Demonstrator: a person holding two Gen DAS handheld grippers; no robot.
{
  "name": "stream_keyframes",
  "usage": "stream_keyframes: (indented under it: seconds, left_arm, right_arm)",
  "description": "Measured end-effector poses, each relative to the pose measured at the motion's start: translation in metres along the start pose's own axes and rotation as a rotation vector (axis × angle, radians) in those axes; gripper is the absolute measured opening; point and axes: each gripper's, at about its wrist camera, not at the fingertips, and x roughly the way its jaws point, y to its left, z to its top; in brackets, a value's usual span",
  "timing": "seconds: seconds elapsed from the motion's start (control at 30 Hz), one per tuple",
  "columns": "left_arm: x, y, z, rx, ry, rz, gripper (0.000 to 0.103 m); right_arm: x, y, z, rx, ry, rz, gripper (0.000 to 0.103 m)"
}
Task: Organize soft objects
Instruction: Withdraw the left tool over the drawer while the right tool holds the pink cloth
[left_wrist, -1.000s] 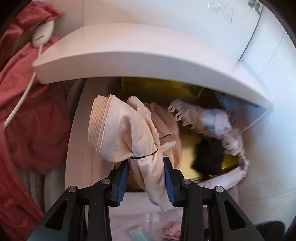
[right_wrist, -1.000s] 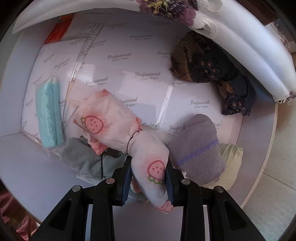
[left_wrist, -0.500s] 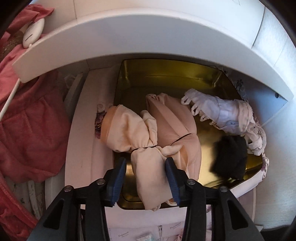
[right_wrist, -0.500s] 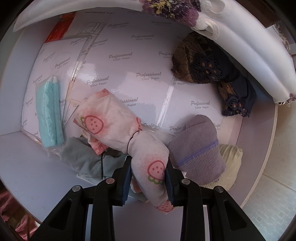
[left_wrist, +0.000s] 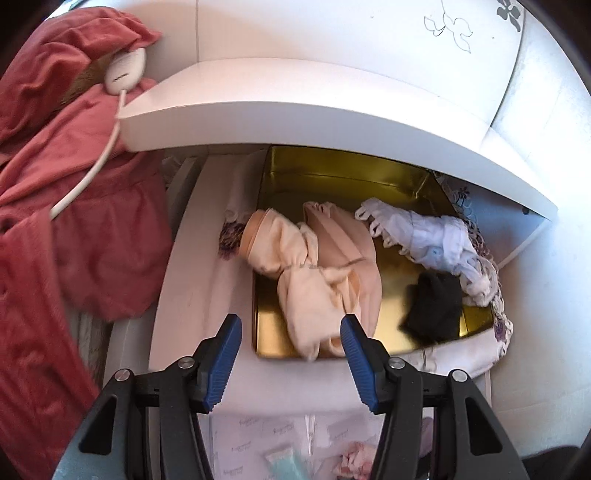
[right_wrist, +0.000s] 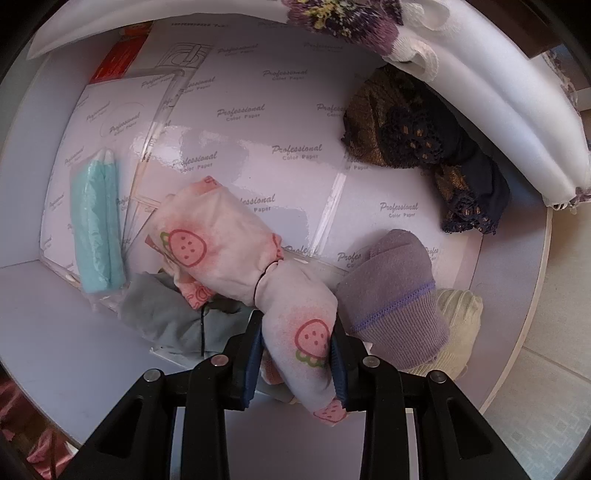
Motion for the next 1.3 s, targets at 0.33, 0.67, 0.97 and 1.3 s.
stream_keyframes:
  seconds: [0.33,0.67,0.97,1.3]
  left_arm:
    - [-0.023,0.011,-0.058,-0.047,0.070,0.001,0.056]
    - [0.013,0.009,-0.129,-0.068,0.264,0.003,0.056]
    - [0.051,0.016,-0.155,-0.085,0.411,0.008,0.056]
    - [0.072,0.007,-0.165,-0.050,0.500,-0.018,0.056]
  right_arm:
    - [0.000,-0.001,-0.005,0.010,-0.014,0.005,0.033]
    - [-0.002,-0.006,-0.008,0.035,-0.021,0.017,0.034]
    - [-0.003,-0.010,-0.008,0.042,-0.025,0.021,0.034]
    - [-0.003,-0.008,-0.008,0.043,-0.028,0.016,0.034]
